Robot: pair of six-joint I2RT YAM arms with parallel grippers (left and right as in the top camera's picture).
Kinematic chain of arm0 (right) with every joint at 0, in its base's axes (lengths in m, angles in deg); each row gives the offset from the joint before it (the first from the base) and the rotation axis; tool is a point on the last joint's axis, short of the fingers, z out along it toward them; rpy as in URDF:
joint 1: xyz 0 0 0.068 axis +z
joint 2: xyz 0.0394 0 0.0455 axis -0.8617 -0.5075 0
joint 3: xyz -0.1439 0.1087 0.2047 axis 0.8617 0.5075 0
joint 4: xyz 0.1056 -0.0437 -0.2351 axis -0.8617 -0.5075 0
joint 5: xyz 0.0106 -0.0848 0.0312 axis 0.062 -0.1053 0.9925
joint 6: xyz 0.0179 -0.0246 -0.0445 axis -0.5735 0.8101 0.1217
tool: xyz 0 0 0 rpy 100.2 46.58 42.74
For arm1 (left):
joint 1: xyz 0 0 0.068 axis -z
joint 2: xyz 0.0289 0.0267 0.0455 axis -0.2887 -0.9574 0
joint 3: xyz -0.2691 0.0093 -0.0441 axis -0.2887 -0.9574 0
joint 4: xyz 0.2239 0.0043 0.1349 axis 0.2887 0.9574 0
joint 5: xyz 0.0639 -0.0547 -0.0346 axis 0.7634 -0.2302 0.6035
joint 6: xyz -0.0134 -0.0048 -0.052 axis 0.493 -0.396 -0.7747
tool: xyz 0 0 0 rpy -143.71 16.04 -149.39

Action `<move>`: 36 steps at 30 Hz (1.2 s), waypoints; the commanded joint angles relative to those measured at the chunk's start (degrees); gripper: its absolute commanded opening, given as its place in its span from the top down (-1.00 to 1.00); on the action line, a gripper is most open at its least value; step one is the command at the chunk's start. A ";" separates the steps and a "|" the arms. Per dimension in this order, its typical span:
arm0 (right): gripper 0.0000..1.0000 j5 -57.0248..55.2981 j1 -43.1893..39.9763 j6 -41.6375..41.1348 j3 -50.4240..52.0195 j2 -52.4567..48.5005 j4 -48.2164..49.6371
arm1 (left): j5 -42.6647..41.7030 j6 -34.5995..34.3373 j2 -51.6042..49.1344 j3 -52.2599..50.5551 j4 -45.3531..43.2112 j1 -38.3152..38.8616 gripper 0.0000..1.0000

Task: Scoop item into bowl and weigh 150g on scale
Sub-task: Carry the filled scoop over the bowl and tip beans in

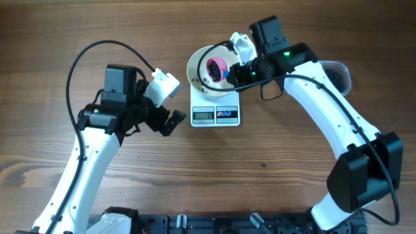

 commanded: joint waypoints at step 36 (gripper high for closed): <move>0.92 -15.47 -1.36 6.29 -5.88 8.35 0.02 | 0.13 -0.59 0.17 -0.37 -0.15 -0.31 -1.00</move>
